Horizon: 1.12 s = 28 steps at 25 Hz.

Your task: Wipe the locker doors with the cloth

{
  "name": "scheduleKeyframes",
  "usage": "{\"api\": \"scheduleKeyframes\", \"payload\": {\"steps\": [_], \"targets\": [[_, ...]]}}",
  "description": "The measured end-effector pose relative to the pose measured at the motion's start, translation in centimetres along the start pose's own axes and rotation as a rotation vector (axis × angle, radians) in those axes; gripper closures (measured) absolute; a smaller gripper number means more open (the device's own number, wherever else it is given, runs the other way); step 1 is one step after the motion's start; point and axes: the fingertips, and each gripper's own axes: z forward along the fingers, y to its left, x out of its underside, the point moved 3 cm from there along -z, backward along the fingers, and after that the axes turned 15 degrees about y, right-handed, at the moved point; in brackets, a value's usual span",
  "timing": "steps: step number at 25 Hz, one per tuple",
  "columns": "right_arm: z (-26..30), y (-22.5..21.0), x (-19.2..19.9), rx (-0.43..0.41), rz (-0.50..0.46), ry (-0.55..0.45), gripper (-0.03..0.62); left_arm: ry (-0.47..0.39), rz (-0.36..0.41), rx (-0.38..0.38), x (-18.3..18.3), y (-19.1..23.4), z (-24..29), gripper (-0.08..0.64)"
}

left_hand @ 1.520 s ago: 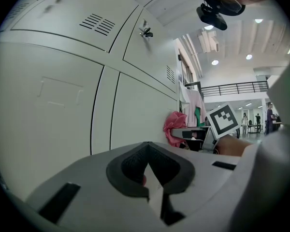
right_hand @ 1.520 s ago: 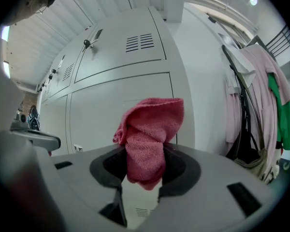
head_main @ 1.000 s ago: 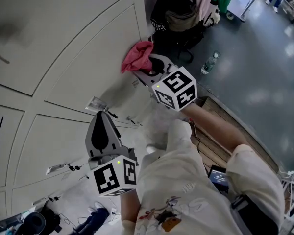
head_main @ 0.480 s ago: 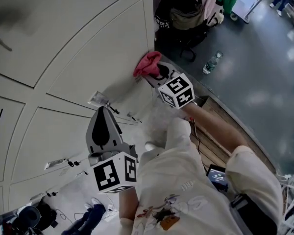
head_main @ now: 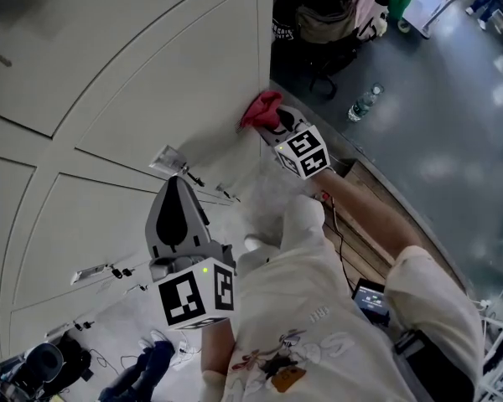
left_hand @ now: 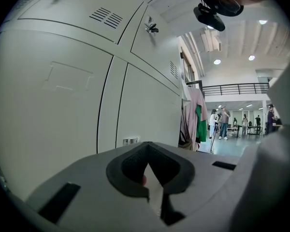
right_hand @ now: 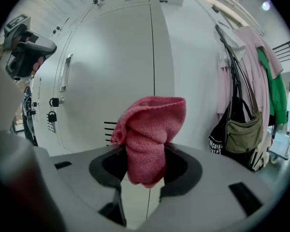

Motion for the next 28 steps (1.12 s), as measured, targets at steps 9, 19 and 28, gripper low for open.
{"api": "scheduleKeyframes", "payload": {"steps": [9,19,28], "targets": [[0.9,0.3,1.5,0.015,0.071,0.044,0.419,-0.007,-0.015,0.017,0.4,0.2,-0.3,0.554],[1.0,2.6,1.4,-0.004,0.101,0.070,0.420,-0.008,-0.016,0.026,0.6,0.5,-0.8,0.554],[1.0,4.9,0.9,-0.042,0.089,0.066,0.420,-0.008,-0.020,0.032,0.9,0.2,-0.9,0.554]]}}
